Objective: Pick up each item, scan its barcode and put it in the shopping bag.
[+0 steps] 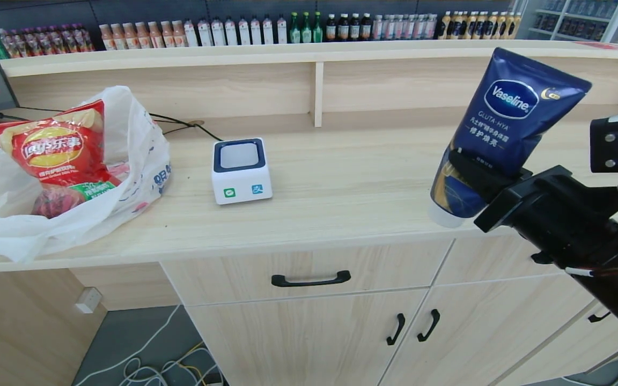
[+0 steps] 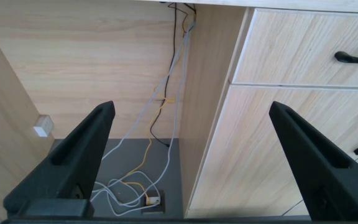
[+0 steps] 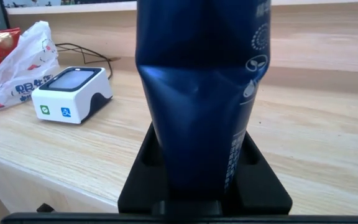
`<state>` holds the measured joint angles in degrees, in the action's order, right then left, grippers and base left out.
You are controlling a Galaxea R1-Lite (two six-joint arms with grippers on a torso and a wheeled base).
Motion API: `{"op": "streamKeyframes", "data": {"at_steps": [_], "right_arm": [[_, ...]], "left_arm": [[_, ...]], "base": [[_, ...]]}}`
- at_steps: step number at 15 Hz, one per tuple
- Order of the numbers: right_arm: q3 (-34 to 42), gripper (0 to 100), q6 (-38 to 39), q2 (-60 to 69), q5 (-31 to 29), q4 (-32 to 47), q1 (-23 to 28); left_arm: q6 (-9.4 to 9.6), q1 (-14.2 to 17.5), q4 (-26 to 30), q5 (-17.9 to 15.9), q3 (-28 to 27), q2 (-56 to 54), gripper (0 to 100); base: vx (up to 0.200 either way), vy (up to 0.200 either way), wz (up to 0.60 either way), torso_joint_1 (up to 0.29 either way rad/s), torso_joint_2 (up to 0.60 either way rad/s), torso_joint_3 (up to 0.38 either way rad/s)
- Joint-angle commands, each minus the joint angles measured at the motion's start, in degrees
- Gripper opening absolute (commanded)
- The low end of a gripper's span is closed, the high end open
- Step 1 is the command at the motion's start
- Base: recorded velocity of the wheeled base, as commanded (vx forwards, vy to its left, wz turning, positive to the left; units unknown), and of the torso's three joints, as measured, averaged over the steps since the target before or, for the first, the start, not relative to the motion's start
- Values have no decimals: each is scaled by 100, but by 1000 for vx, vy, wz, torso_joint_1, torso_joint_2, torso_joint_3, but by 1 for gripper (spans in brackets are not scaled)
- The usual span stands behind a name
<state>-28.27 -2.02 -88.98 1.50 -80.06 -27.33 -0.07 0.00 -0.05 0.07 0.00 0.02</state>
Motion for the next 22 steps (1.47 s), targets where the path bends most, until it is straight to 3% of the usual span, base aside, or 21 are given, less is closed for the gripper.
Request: {"op": "streamKeyframes", "data": {"at_steps": [1,8,22], "right_arm": [[-29,0,-9,-5,26,-10,-27],[-100,0,-17,-111,140,-80,-115],[-188,0,-9,-295,158,-107,-123]], "left_arm": [[-1,0,-4,1,0,-2,100],[-10,0,5,1,0,-2,100],[-1,0,5,1,0,-2,100]], "base": [[0,0,0,0,0,0],[0,0,0,0,0,0],[0,200,0,4,3,1]]}}
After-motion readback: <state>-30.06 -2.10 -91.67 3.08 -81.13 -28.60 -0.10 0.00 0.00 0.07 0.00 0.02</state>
